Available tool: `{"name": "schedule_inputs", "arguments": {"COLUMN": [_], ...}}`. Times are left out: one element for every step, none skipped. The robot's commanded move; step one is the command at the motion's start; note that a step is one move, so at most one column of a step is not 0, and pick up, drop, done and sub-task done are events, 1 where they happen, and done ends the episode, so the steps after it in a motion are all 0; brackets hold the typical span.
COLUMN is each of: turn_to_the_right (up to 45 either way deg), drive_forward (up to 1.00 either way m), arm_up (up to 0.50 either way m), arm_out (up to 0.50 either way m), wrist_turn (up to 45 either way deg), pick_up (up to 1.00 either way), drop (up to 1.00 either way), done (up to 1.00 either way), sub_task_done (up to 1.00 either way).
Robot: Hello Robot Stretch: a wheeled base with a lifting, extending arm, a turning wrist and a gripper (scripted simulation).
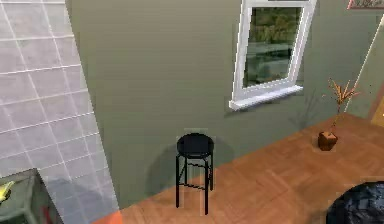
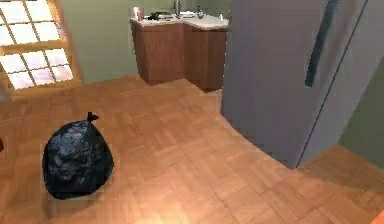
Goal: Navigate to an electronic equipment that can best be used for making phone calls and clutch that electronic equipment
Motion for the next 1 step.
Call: {"name": "schedule_inputs", "arguments": {"turn_to_the_right": [-30.0], "drive_forward": [0.0], "arm_up": [0.0], "arm_out": [0.0], "wrist_turn": [0.0], "pick_up": [0.0], "drop": [0.0], "done": [0.0], "sub_task_done": [0.0]}}
